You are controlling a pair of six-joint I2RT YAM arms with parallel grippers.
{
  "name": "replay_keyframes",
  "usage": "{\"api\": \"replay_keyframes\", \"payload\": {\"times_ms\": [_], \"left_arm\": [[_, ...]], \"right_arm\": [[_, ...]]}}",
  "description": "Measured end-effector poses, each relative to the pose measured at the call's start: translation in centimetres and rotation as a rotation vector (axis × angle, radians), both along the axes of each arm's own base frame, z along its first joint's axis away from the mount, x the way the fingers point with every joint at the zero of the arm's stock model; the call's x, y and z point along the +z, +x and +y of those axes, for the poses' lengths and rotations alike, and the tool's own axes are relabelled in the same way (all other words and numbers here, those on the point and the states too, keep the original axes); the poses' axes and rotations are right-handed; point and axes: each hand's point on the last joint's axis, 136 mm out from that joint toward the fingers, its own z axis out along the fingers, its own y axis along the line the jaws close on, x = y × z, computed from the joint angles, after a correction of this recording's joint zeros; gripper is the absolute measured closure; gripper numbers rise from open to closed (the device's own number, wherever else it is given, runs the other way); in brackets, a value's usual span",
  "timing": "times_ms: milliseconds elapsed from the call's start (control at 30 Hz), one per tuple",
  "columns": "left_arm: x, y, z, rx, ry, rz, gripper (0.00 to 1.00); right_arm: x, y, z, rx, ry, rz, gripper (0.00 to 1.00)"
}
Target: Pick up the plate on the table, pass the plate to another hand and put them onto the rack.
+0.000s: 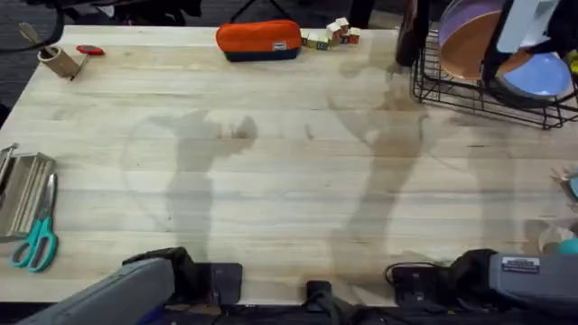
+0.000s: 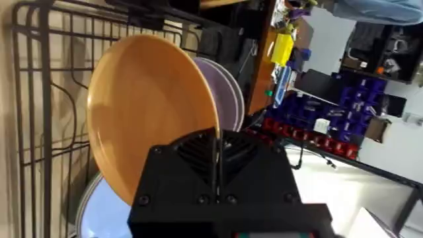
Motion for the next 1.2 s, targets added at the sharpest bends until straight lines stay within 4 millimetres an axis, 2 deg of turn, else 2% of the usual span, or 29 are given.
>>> {"api": "replay_keyframes", "payload": {"times_ms": [167,400,500,800,967,1200], "left_arm": [[0.0,0.0,0.0,0.002,0.001,0.000,0.006],[0.0,0.0,0.0,0.002,0.002,0.001,0.006],[0.0,0.0,0.0,0.002,0.002,0.000,0.006],[-0.1,-0.1,0.0,0.002,0.001,0.005,0.007],[-0.3,-0.2,0.0,0.002,-0.001,0.015,0.006],[-0.3,-0.2,0.0,0.003,-0.001,0.015,0.007]], "right_arm": [[-1.3,0.3,-0.1,0.003,0.006,0.027,0.974],[-1.7,0.1,-0.1,0.004,0.009,0.046,0.973],[-2.6,-0.4,-0.4,-0.004,0.022,0.083,0.973],[-5.6,0.1,-1.1,-0.020,0.038,0.147,0.973],[-5.7,0.2,-1.2,-0.018,0.035,0.146,0.965],[-5.7,0.2,-1.1,-0.018,0.036,0.148,0.862]]}}
